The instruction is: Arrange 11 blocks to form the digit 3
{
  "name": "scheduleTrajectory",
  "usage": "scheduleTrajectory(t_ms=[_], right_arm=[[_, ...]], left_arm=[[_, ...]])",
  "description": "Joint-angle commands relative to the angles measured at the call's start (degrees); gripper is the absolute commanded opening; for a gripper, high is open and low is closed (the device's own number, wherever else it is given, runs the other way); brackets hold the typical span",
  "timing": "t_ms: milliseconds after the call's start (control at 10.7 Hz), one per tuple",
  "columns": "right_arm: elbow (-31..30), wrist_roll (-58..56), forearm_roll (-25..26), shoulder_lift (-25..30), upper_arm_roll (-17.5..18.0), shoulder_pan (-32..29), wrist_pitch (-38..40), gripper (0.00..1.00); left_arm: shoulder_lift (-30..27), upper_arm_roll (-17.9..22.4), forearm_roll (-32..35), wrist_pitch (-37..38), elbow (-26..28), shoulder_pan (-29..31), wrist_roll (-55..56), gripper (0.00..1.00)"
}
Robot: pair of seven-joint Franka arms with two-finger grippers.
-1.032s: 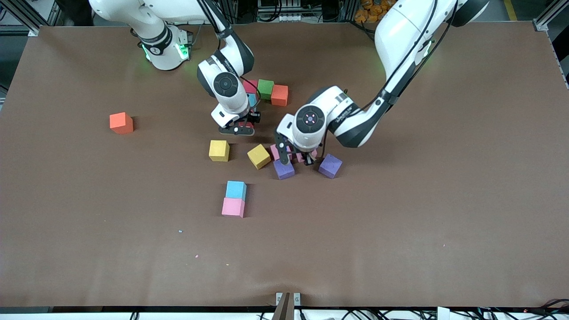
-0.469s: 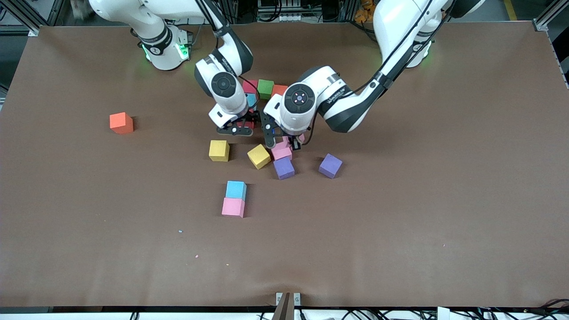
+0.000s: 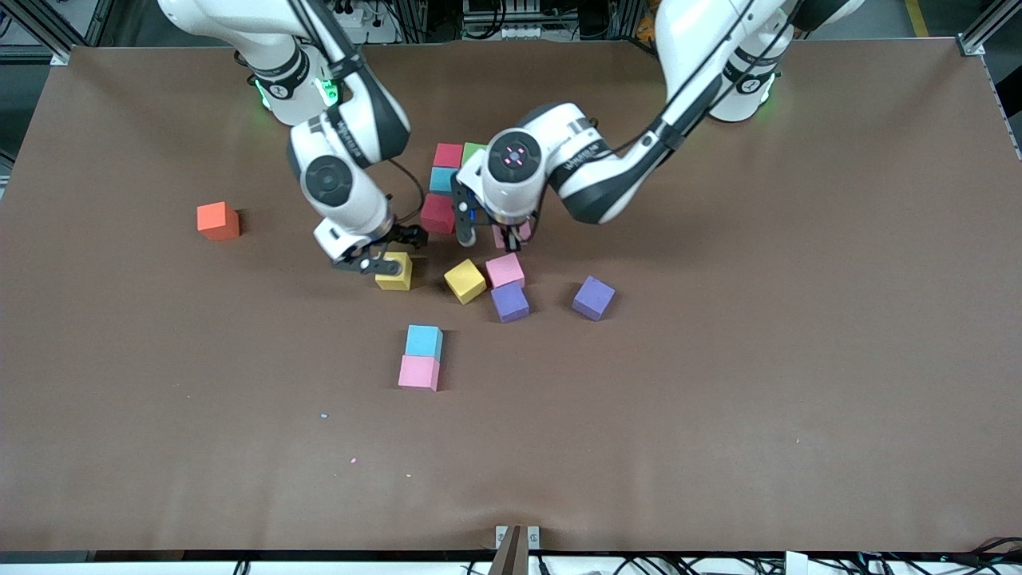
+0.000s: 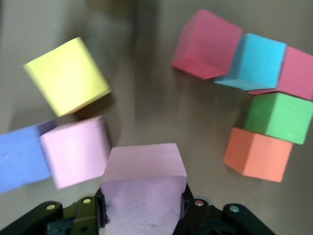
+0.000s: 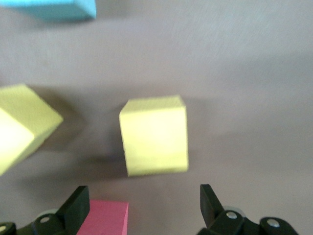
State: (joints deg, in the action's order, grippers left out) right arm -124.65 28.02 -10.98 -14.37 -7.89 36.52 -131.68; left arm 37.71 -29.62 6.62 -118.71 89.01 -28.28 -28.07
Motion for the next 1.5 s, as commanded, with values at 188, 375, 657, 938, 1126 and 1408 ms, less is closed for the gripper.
scheduleTrajectory(t_ms=[188, 375, 657, 938, 1126, 1408], right_arm=[[10.63, -7.18, 0.79, -3.98, 0.51, -9.61, 4.58, 1.00], [14.15, -6.76, 1.83, -7.93, 0.51, -10.15, 4.34, 1.00], [18.30, -6.58, 2.72, -12.17, 0.51, -9.28, 2.85, 1.00], [17.51, -6.49, 2.72, -12.17, 0.51, -6.82, 2.57, 1.00], [16.20, -6.49, 2.72, -11.82, 0.51, -5.59, 2.57, 1.00], [13.74, -6.49, 3.51, -10.68, 0.42, -4.36, 2.49, 1.00]], left_arm=[[3.85, 2.89, 1.01, -7.56, -1.73, -7.04, -2.42, 0.11], [6.39, 4.20, 2.34, -9.25, -4.00, -10.21, -3.04, 0.10], [7.37, 8.51, 2.43, -9.25, -5.94, -14.43, -5.14, 0.10], [8.07, 8.61, 3.22, -9.25, -5.86, -15.22, -7.53, 0.10], [8.17, 8.70, 4.27, -9.25, -5.51, -15.76, -7.53, 0.10], [8.87, 8.70, 4.63, -9.17, -5.25, -16.28, -6.91, 0.10]])
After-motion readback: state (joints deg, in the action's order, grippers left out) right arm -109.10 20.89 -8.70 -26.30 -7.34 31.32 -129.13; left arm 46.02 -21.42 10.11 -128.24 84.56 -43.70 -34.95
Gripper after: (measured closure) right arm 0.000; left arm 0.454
